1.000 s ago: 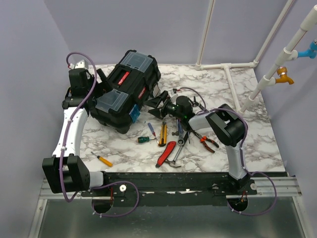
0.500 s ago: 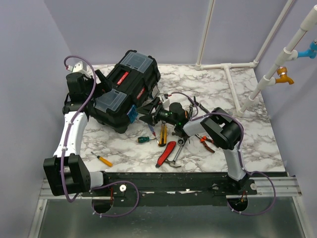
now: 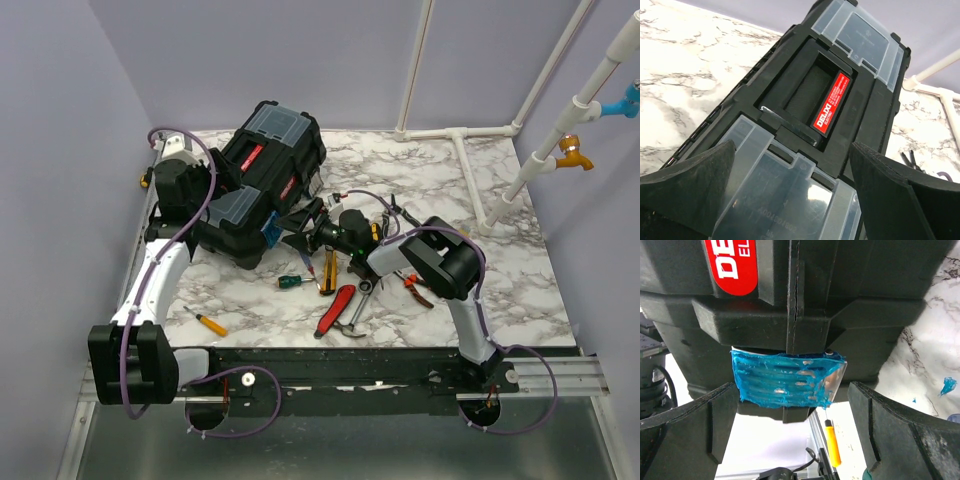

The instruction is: Pack the tool kit

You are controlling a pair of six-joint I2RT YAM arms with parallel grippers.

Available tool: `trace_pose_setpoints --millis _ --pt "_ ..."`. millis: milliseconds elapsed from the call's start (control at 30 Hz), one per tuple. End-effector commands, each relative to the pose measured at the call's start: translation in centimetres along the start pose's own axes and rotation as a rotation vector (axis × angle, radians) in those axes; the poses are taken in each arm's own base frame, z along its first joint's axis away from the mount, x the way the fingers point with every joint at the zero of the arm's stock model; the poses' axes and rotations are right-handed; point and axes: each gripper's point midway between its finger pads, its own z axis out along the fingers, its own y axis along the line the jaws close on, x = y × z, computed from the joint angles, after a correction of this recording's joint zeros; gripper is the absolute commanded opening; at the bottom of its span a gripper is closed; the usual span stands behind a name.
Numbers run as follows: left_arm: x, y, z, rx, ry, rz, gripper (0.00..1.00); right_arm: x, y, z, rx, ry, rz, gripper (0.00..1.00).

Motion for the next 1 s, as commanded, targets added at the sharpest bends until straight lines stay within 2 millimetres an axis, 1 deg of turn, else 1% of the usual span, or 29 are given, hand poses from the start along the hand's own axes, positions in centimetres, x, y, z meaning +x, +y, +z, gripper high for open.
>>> trace_pose_setpoints --millis 0,67,133,233,333,400,467,500,567,633,767,800,833,900,967 --pt "13.0 -0.7 -2.3 -0.027 0.458 -0.124 0.99 -0.3 -0.3 0.3 0.012 -0.034 -0.008 1.00" --pt "12.1 -0.9 -2.5 -0.035 0.449 -0.108 0.98 -0.4 -0.5 0.4 0.027 -0.039 -0.005 1.00" --pt "10.3 -0.9 -2.9 -0.062 0.423 -0.073 0.98 -0.3 -0.5 0.2 0.029 -0.041 -0.005 1.00" --pt "7.1 -1.1 -3.6 -0.097 0.374 -0.014 0.99 -0.3 -0.5 0.1 0.025 -0.050 -0.008 1.00" --pt "4.2 -1.4 -4.1 -0.109 0.331 0.017 0.98 -0.2 0.0 0.2 -0.021 -0.043 0.000 1.00" --pt "2.4 -1.2 -4.3 -0.117 0.299 0.017 0.98 0.1 0.7 0.5 -0.061 -0.026 0.001 1.00" --pt "0.8 -0.2 -4.6 -0.120 0.269 -0.013 0.98 0.0 0.7 0.6 -0.061 -0.028 0.017 1.00" --pt "0.0 0.6 -4.7 -0.134 0.249 -0.033 0.98 0.0 0.8 0.7 -0.064 -0.027 0.016 1.00" --pt "-0.7 1.9 -4.7 -0.156 0.219 -0.055 0.98 -0.1 0.8 0.9 -0.060 -0.027 0.014 1.00" --pt "-0.6 3.5 -4.5 -0.197 0.214 -0.068 0.98 0.0 0.6 1.0 -0.041 -0.023 0.011 1.00" --pt "1.1 6.9 -3.3 -0.270 0.258 -0.099 0.98 0.0 -0.2 1.2 -0.011 -0.022 0.022 1.00" --pt "1.5 7.4 -3.0 -0.272 0.267 -0.112 0.98 0.0 -0.4 1.3 -0.003 -0.020 0.024 1.00" --pt "2.1 7.7 -2.5 -0.262 0.287 -0.127 0.99 -0.1 -0.6 1.4 0.008 -0.020 0.026 1.00" --pt "3.4 7.5 -1.6 -0.214 0.325 -0.151 0.98 -0.1 -1.1 1.5 0.034 -0.022 0.029 1.00" --pt "4.4 6.7 -0.8 -0.143 0.355 -0.171 0.99 -0.1 -1.4 1.7 0.046 -0.021 0.031 1.00"
